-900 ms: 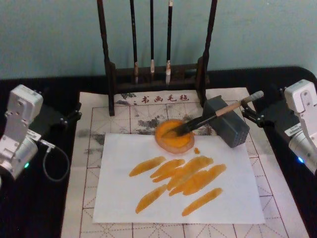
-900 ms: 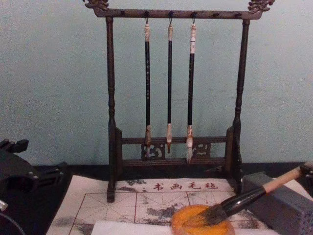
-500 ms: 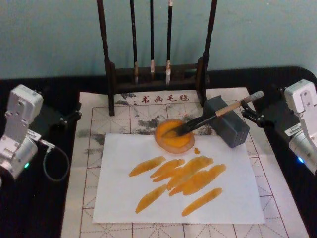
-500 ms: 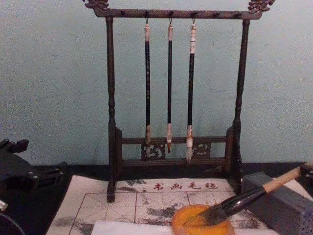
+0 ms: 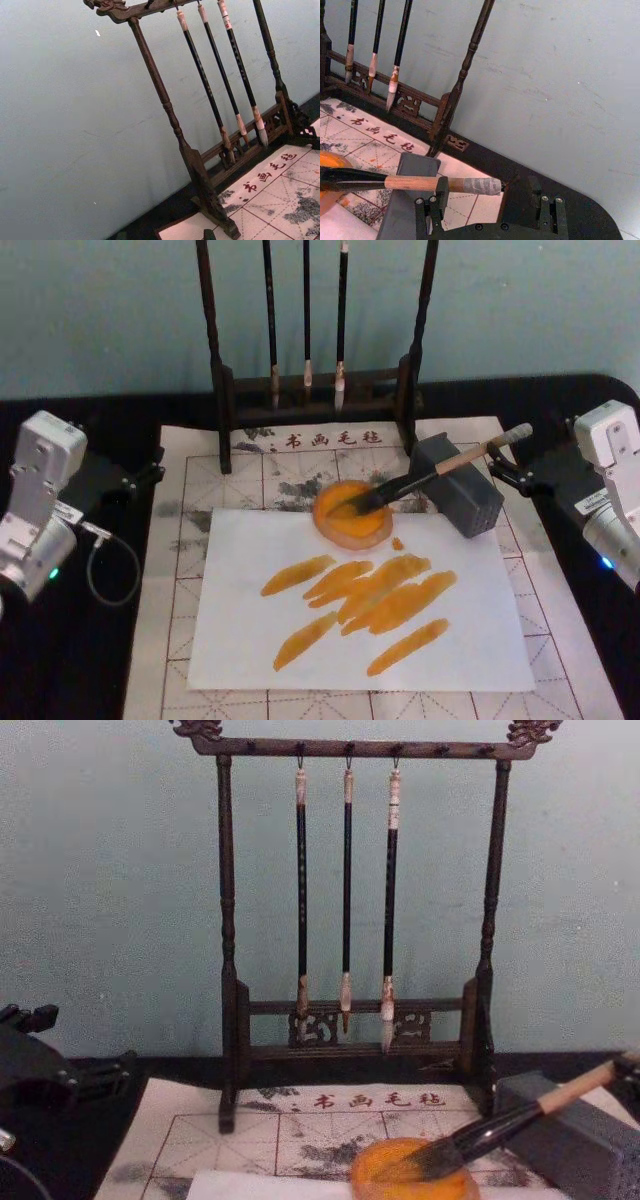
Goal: Pick up the brush from the inkstone, write on the paper, then place the brush back to its original position.
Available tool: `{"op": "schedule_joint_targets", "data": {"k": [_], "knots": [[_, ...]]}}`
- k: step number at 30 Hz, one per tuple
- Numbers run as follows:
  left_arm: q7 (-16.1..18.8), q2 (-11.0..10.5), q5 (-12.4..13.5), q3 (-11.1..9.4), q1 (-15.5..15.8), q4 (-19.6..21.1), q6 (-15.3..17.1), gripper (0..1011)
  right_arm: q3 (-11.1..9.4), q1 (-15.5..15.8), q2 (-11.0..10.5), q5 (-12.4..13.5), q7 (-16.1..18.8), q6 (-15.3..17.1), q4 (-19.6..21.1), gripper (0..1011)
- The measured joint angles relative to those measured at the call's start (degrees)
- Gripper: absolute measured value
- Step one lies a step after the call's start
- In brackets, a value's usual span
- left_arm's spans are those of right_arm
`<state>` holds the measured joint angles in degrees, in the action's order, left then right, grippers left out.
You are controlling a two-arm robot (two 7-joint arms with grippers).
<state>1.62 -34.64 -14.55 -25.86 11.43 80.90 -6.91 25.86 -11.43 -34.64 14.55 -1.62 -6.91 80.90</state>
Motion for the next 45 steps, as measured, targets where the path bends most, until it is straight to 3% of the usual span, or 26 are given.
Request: {"op": "schedule_joint_targets", "data": {"k": [23, 30, 36, 45], "knots": [[0.0, 0.0, 0.0, 0.0, 0.0, 0.0, 0.0, 1001, 0.0, 0.0, 0.0, 0.0, 0.0, 0.0, 0.0, 1000], [0.0, 0.0, 0.0, 0.0, 0.0, 0.0, 0.0, 1001, -1.7, 1.1, 0.6, -0.3, 0.1, -1.1, 0.6, 1000], [0.0, 0.0, 0.0, 0.0, 0.0, 0.0, 0.0, 1001, -4.0, 3.3, 1.2, 2.6, 1.6, -2.6, 2.0, 1000], [0.0, 0.0, 0.0, 0.0, 0.0, 0.0, 0.0, 1001, -8.6, 8.1, 3.2, 12.1, 5.5, -3.5, 4.9, 1000]]}}
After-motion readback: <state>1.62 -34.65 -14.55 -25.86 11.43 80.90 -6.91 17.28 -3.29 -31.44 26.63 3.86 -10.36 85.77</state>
